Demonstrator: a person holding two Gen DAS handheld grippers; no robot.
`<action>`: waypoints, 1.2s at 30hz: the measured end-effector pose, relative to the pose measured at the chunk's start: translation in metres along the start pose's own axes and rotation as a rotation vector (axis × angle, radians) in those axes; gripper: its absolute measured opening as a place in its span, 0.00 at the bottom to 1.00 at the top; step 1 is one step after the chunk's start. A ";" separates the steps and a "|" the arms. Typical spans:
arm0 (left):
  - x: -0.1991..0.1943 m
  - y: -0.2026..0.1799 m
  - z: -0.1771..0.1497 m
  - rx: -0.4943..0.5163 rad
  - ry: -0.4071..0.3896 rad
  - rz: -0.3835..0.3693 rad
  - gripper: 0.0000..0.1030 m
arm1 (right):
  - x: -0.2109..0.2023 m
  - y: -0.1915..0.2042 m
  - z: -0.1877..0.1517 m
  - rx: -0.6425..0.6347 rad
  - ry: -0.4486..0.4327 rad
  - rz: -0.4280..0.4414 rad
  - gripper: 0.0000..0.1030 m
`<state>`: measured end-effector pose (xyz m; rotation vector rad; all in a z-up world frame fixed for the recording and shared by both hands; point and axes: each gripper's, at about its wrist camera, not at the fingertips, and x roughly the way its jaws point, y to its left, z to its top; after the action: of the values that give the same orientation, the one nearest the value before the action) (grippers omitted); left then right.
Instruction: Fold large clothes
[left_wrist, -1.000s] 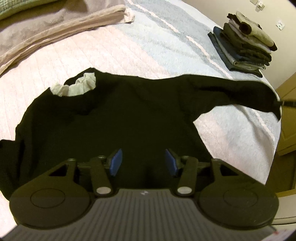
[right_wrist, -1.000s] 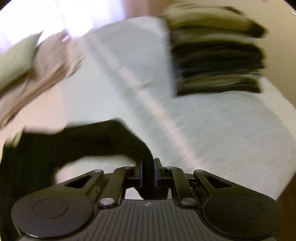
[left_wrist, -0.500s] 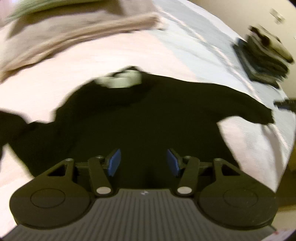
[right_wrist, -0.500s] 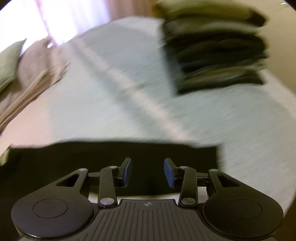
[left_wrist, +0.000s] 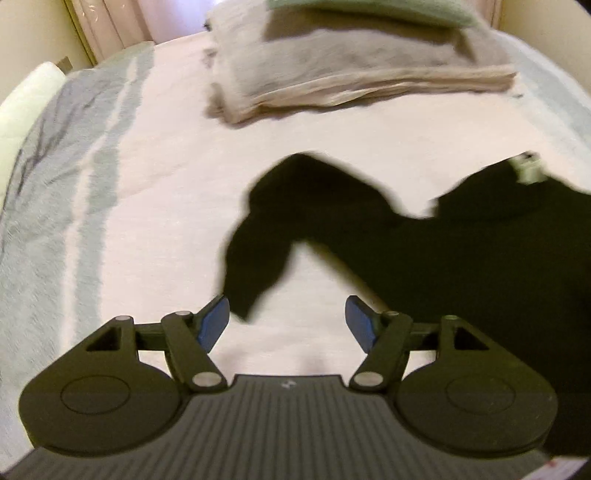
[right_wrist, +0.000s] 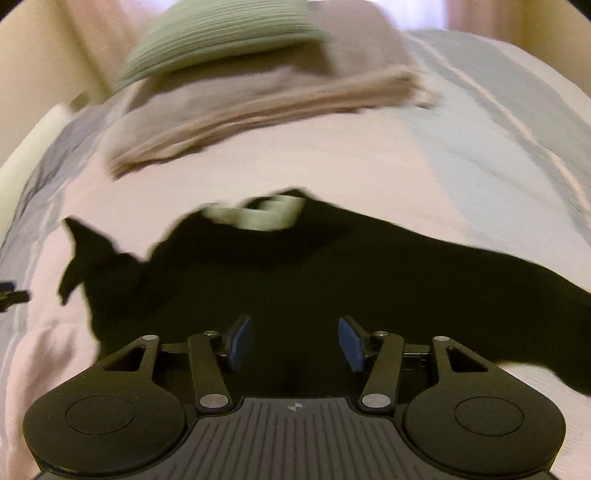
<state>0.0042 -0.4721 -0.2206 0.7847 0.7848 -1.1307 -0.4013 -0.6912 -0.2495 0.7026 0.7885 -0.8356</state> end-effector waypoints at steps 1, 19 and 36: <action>0.010 0.010 -0.003 0.017 -0.001 0.004 0.63 | 0.008 0.020 0.001 -0.016 0.001 0.008 0.51; 0.037 0.127 -0.023 0.148 0.005 -0.066 0.01 | 0.068 0.123 -0.044 -0.023 0.154 -0.094 0.52; 0.020 0.227 -0.112 -0.112 0.378 -0.038 0.06 | 0.056 0.132 -0.061 -0.046 0.206 -0.092 0.53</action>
<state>0.2119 -0.3319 -0.2628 0.9048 1.1723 -0.9736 -0.2849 -0.5993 -0.2974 0.7231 1.0280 -0.8335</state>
